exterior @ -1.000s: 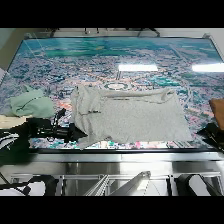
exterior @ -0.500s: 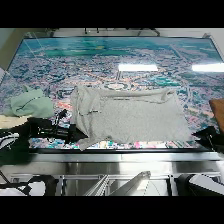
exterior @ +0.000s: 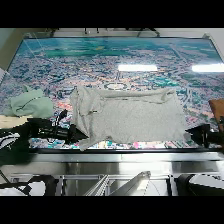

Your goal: Fold the shirts.

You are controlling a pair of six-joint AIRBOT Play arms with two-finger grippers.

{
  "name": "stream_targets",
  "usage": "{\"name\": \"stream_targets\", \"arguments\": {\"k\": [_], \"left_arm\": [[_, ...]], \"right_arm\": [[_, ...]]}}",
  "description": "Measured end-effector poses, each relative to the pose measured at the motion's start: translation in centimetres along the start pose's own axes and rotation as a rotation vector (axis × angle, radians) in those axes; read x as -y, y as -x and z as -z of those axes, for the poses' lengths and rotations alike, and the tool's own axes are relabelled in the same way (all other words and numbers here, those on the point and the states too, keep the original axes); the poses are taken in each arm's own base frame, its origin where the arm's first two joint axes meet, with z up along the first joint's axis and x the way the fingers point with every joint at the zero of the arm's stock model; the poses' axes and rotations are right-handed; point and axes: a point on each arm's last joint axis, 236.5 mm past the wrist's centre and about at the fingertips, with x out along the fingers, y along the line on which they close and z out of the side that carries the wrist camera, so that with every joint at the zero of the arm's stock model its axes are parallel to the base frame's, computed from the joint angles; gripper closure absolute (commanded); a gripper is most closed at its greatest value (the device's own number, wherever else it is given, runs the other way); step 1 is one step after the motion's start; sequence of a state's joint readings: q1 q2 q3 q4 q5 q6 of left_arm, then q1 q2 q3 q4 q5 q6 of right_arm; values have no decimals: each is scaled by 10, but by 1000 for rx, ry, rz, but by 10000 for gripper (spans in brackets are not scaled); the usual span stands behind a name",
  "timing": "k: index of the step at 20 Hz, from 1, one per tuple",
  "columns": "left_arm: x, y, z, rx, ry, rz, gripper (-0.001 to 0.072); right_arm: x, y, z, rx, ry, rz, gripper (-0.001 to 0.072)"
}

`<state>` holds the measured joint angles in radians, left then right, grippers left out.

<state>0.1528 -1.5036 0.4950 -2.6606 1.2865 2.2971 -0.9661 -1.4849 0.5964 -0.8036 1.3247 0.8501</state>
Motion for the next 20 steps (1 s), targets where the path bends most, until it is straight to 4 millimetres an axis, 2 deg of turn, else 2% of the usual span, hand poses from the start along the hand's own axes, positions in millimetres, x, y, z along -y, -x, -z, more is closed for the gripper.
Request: {"name": "stream_targets", "arguments": {"k": [3,5,6,9,10,11,12,13,15,16,18,20], "left_arm": [[0,0,0,0,0,1,692],[0,0,0,0,0,1,692],[0,0,0,0,0,1,692],[4,2,-1,-1,-12,5,692],[11,4,-1,-9,-30,19,692],[27,10,-1,-14,-64,53,692],[46,17,-2,-17,-107,90,692],[74,28,-3,-12,-171,142,692],[144,59,4,11,-359,260,690],[183,79,12,37,-493,293,690],[257,122,41,113,-797,296,688],[333,171,92,247,-1162,206,688]], "right_arm": [[-5,-16,20,-122,34,-1,375],[-5,-20,25,-163,57,15,603],[-4,-21,25,-172,71,31,693],[-21,-20,5,-115,118,-18,693],[-35,-18,-2,-85,139,-62,693],[-67,-11,-6,-60,169,-175,693],[-96,-2,-11,-22,208,-275,693],[-128,13,-13,20,259,-378,693],[-198,55,-10,139,407,-584,693],[-227,75,-3,199,492,-646,693],[-288,122,26,327,709,-756,693],[-346,167,75,441,948,-837,694]]}}
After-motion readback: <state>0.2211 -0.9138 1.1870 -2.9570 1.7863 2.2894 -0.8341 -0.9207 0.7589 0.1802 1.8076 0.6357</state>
